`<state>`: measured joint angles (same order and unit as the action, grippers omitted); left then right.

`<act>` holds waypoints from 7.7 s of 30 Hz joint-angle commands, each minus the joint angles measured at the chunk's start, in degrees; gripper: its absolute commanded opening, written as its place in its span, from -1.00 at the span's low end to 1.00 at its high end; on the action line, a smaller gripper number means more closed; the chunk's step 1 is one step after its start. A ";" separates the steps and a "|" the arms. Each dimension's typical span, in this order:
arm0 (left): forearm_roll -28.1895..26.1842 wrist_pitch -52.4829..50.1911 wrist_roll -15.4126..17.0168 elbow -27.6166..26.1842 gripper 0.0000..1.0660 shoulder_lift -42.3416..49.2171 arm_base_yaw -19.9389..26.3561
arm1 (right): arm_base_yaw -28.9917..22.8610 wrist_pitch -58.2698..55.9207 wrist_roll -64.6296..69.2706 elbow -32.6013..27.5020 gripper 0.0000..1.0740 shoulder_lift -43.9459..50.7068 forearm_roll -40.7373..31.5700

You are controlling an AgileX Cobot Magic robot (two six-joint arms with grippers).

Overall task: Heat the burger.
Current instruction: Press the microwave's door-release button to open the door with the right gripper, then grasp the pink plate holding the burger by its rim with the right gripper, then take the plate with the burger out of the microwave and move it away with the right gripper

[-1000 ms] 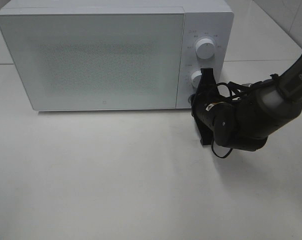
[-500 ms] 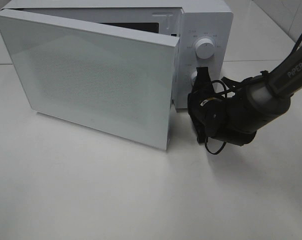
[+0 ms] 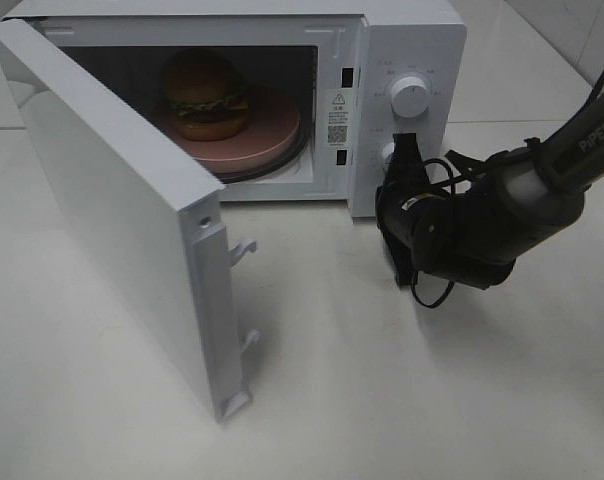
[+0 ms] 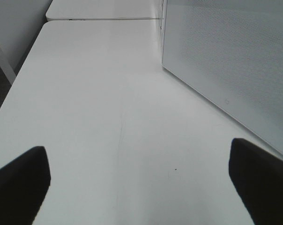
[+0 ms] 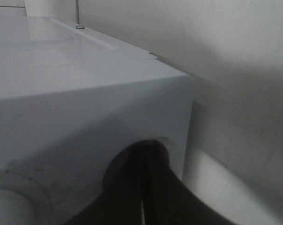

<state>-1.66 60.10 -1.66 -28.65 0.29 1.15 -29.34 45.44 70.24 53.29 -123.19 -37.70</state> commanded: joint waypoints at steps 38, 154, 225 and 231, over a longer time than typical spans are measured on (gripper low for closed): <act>-0.23 -0.63 0.23 0.17 0.84 1.15 0.06 | -2.23 -4.41 1.38 -20.34 -1.00 20.74 12.20; -0.23 -0.63 0.23 0.17 0.84 1.15 0.06 | -7.56 -72.48 -131.32 25.90 0.48 15.24 45.21; -0.23 -0.63 0.23 0.17 0.84 1.15 0.06 | -9.34 -80.84 -128.29 62.74 -1.00 -14.73 41.54; -0.23 -0.63 0.23 0.17 0.84 1.15 0.06 | -9.80 -80.84 -129.20 61.59 -1.00 -13.06 42.17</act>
<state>-1.66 59.99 -1.66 -28.65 0.29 1.15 -38.85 -36.04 -58.56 114.71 -137.22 4.35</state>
